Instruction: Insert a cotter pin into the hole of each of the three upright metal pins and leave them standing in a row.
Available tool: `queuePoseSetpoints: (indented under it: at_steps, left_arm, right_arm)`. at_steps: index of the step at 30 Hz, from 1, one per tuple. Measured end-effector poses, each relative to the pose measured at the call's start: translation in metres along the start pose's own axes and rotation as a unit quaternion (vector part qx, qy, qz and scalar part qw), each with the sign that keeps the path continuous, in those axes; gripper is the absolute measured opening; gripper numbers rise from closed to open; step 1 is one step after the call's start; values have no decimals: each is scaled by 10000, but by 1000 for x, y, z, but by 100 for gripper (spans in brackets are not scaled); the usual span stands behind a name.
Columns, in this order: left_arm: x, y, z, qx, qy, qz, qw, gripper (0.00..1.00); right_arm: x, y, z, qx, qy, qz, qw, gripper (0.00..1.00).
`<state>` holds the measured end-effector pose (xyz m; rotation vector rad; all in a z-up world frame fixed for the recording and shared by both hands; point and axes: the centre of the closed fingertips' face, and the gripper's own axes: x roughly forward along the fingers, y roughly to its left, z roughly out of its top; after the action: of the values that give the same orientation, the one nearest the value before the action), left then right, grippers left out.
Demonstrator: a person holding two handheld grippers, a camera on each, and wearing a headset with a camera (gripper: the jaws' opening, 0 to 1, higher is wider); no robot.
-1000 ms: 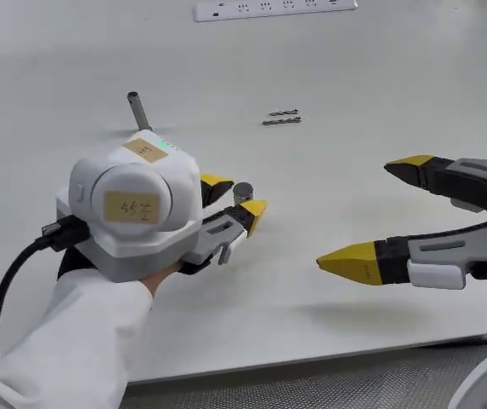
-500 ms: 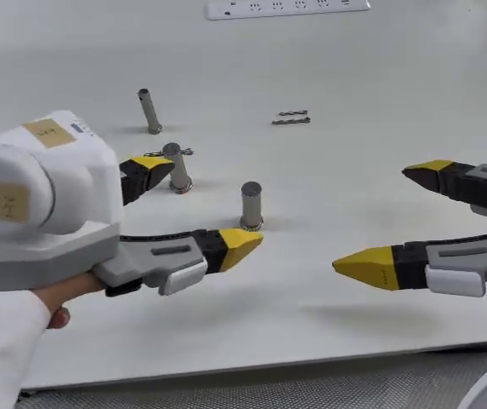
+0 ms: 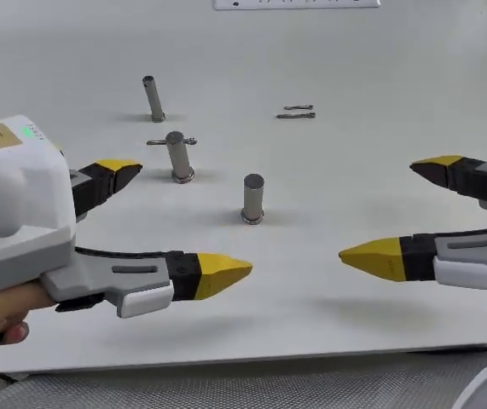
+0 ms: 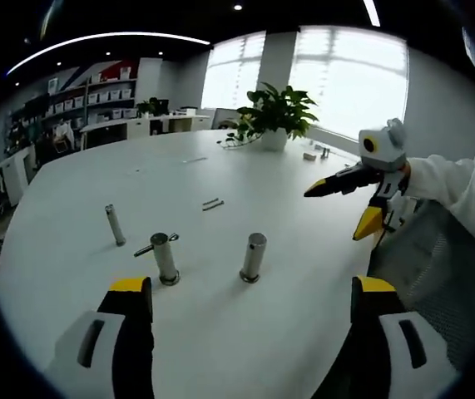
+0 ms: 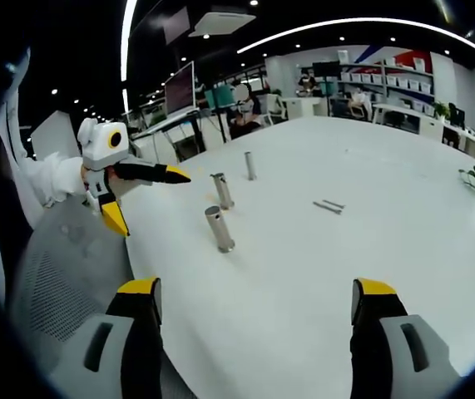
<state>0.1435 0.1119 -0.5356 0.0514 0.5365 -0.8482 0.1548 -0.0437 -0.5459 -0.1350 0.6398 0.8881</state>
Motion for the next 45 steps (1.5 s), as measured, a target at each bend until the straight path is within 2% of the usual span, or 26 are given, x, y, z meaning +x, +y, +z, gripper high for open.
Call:
queuePoseSetpoints:
  at_steps: [5,8,11,13,15,19,21,23,24,25,28,31,33,34,41,42,45]
  left_arm:
    - [-1,1,-1,-127,-33,17,9999,99]
    - [-1,3,-5,-429,-43,2,9991,99]
    - [-2,4,-4,-369,-39,33,9993,99]
    - [-2,4,-4,-358,-22,24,9994,99]
    - [-3,4,-2,-346,-22,-5,9994,99]
    - [-5,6,-1,-331,4,0,9995,99]
    - [-6,7,-2,-515,18,-24,9987,99]
    - [-8,3,-3,-520,52,-58,9986,99]
    - [-9,3,-3,-544,59,-55,9985,99]
    - [-9,3,-3,-547,63,-53,9985,99]
    - [-11,5,-3,-574,63,-21,9983,99]
    - [-13,6,-4,-616,67,-2,9981,99]
    - [-14,6,-6,-661,101,16,9978,99]
    - [-15,6,-7,-656,111,10,9978,99]
    - [-19,5,-9,-744,113,25,9972,99]
    - [-19,5,-9,-749,108,30,9971,99]
    - [-20,7,-9,-763,91,72,9970,97]
  right_arm:
    - [0,-8,5,-199,161,34,9997,92]
    - [3,-12,6,-373,383,161,9984,90]
    - [7,-16,10,-668,586,256,9957,89]
    - [9,-17,17,-819,623,302,9942,87]
    - [13,-27,23,-959,683,288,9926,86]
    - [21,-33,37,-1081,687,377,9910,84]
    - [26,-42,42,-1386,850,387,9859,81]
    - [31,-48,44,-1609,996,474,9808,76]
    - [35,-49,47,-1777,1061,579,9766,71]
    - [36,-49,46,-1828,1104,625,9749,67]
    - [46,-43,46,-2089,1315,834,9655,58]
    - [57,-47,50,-2192,1418,902,9611,55]
    - [64,-45,53,-2272,1504,967,9573,52]
    - [68,-50,53,-2307,1552,1006,9553,49]
    - [95,-57,50,-2434,1857,1203,9444,28]
    - [99,-59,51,-2433,1857,1203,9444,25]
    - [114,-70,53,-2615,1903,1105,9398,19]
